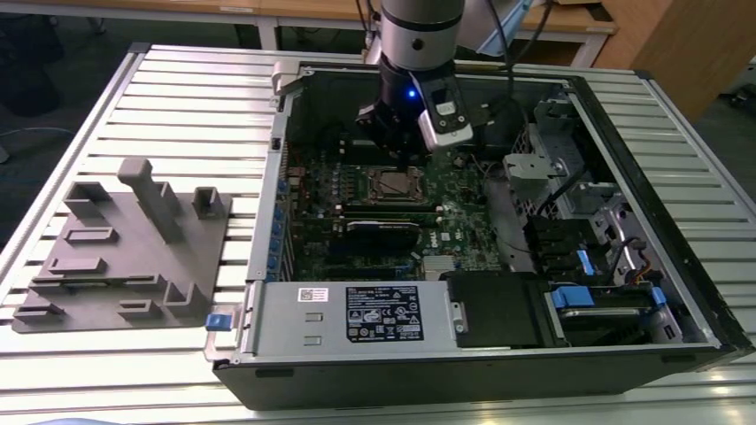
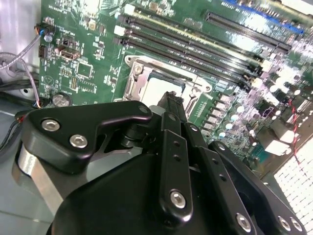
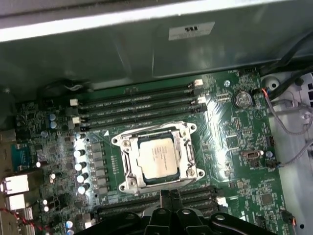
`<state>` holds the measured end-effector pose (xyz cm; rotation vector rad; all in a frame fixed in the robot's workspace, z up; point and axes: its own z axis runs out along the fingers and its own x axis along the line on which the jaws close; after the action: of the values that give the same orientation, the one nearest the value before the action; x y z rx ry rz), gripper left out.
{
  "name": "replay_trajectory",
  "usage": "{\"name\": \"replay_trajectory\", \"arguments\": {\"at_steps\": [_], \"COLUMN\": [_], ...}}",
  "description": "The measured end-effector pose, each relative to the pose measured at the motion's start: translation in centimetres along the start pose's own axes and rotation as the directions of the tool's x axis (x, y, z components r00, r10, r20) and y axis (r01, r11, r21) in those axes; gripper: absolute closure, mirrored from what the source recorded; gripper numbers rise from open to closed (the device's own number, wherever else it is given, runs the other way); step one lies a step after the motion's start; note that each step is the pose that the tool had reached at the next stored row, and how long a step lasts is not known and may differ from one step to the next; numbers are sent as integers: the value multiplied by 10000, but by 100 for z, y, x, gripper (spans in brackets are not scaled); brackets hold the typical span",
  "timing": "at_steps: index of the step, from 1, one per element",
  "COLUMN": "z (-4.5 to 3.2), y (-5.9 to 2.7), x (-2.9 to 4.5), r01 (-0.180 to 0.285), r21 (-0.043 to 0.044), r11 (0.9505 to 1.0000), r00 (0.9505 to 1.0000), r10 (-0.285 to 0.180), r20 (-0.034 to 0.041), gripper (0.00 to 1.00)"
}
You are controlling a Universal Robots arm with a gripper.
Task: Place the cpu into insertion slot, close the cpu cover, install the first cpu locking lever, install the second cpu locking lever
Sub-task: 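Install the second cpu locking lever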
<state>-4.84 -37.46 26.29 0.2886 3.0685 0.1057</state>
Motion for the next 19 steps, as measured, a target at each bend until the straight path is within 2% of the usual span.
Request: {"name": "replay_trajectory", "arguments": {"at_steps": [6, 12, 15, 19], "z": [13, 110, 153, 154], "y": [-94, -163, -178, -178], "x": [-1, 21, 34, 34], "r01": [0, 1, 0, 0], "r21": [1, -1, -2, 1], "r11": [10000, 10000, 10000, 10000], "r00": [10000, 10000, 10000, 10000], "r10": [0, -1, 0, 0], "r20": [0, 2, 3, 2], "gripper": [89, 89, 89, 89]}}
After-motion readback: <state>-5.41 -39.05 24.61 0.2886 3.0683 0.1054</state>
